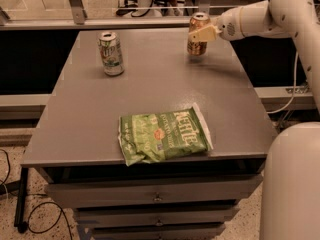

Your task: Pick orange can

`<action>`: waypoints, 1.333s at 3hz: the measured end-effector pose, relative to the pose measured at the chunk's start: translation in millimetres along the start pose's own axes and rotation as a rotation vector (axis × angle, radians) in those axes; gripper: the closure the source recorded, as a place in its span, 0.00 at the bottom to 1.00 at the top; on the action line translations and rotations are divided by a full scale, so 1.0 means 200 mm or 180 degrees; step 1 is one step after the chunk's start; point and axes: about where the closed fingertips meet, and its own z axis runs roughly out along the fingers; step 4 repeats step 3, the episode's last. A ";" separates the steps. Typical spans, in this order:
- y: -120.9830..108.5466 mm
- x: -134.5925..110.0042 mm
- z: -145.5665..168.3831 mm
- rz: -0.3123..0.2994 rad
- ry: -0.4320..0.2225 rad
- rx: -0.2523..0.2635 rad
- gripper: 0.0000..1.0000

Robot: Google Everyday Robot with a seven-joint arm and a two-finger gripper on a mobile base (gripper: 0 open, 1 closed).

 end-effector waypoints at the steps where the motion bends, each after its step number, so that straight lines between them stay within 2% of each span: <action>1: 0.14 -0.05 -0.19 0.0129 -0.0077 -0.0136 1.00; 2: 0.36 -0.07 -0.41 0.0398 -0.0119 -0.0449 1.00; 4: 0.38 -0.06 -0.41 0.0410 -0.0102 -0.0490 1.00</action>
Offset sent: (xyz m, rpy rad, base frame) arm -0.1902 -0.0252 0.0812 0.2363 0.2574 0.1599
